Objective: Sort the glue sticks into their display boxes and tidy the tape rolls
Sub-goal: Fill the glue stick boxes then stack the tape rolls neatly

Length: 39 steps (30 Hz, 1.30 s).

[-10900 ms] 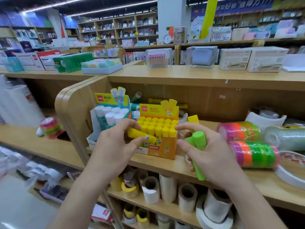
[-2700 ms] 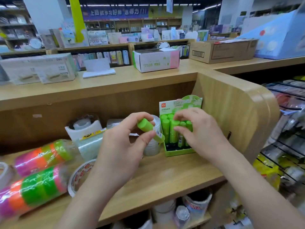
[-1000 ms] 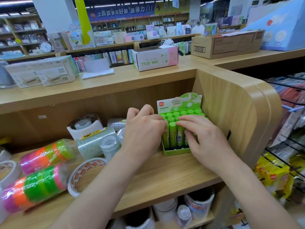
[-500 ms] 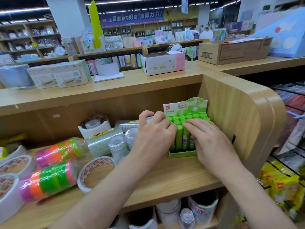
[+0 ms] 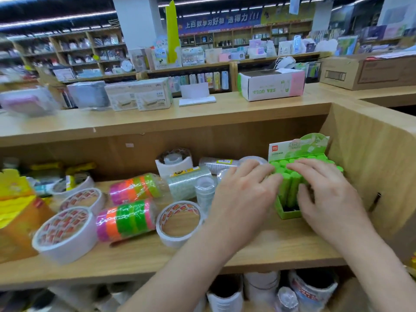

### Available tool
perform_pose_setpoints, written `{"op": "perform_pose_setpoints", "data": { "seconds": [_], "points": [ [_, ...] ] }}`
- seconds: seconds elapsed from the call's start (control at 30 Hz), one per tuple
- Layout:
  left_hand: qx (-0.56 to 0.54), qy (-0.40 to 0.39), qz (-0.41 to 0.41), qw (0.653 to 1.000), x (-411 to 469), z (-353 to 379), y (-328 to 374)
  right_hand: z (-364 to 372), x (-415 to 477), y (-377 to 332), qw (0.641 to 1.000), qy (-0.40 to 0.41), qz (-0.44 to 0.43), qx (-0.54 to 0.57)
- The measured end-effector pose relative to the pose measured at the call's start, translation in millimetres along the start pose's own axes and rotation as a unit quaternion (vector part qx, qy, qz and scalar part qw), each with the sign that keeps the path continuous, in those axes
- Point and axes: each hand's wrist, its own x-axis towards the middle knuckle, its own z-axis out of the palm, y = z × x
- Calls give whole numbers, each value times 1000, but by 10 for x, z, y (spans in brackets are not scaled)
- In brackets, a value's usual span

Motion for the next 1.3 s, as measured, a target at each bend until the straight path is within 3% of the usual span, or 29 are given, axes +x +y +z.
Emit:
{"op": "perform_pose_setpoints", "data": {
  "seconds": [0.13,0.3,0.43,0.6,0.77,0.93,1.03,1.13,1.23,1.3],
  "points": [
    [-49,55,-68,995,-546,-573,-379,97,16,-623,994,-17,-42,97],
    [1,70,-204,976,-1414,-1236,-1146,406,42,-1600,975,-66,-117,175],
    [43,18,-285,957,-1968,-1478,-1631,819,35,-2276,971,-135,-182,72],
    [97,-113,-228,962,-2425,-1422,-1973,1321,31,-2742,958,-210,-182,-77],
    [85,-83,-143,983,-2448,-1283,-2126,1402,122,-2839,955,-236,-147,-106],
    [15,-60,-131,989,-2349,-1130,-2203,1477,300,-2845,961,-234,-104,-102],
    [9,-54,-139,989,-2289,-1164,-2196,1592,423,-2786,962,-233,-96,-107],
    [82,16,-164,983,-2368,-1438,-2217,1645,494,-2757,963,-241,-89,-86],
    [152,77,-288,943,-2521,-1688,-2398,1576,405,-2825,980,-183,-55,59],
    [144,58,-338,928,-2565,-1714,-2511,1524,273,-2972,967,-194,-76,149]
  ]
}}
